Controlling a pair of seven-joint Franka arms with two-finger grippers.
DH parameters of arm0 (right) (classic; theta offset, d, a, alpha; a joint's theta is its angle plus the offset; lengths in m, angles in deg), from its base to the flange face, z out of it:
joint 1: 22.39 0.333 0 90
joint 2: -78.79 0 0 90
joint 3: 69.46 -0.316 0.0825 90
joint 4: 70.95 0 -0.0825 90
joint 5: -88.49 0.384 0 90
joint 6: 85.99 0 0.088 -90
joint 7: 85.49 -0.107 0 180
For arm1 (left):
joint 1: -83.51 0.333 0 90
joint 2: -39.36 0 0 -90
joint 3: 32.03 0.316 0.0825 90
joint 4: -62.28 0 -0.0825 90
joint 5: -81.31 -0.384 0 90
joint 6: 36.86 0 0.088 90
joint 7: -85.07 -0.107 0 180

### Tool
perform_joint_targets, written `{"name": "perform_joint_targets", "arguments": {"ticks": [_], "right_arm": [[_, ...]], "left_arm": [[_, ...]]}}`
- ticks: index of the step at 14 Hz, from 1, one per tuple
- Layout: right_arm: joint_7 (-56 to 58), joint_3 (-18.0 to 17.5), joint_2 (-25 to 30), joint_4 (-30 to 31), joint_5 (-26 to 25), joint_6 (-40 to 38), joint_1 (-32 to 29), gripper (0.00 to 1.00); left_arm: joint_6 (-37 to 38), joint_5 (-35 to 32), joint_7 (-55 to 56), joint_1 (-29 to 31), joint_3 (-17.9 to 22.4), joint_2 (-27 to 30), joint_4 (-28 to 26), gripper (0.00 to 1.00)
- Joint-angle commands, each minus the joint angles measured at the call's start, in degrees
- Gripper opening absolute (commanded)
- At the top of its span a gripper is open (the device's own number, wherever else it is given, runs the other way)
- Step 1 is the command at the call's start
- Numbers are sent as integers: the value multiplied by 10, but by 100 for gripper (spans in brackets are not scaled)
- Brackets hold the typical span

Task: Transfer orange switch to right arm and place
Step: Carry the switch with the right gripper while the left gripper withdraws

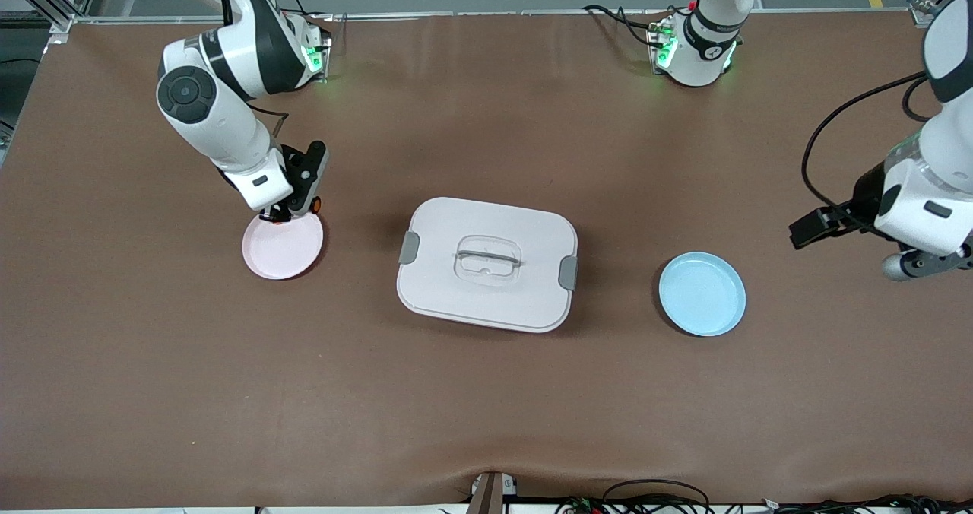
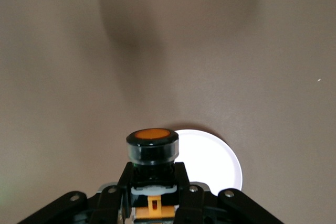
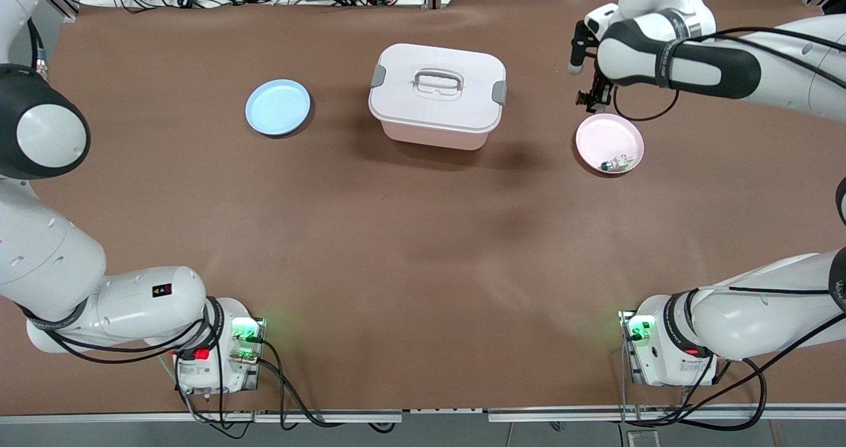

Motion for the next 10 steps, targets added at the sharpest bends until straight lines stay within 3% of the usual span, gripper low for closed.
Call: {"name": "perform_joint_targets", "arguments": {"ticks": [1, 7, 8, 10], "right_arm": [[33, -9, 25, 46, -10, 43, -25, 0], [111, -8, 16, 115, -5, 150, -71, 0], [115, -8, 8, 120, -5, 169, -71, 0], [135, -8, -19, 120, -5, 195, -76, 0]], "left_arm": [[25, -11, -44, 16, -4, 26, -9, 100], [39, -1, -110, 19, -2, 72, -35, 100], [39, 4, -110, 2, 19, 89, -52, 100], [37, 44, -132, -75, 120, 123, -83, 100]]}}
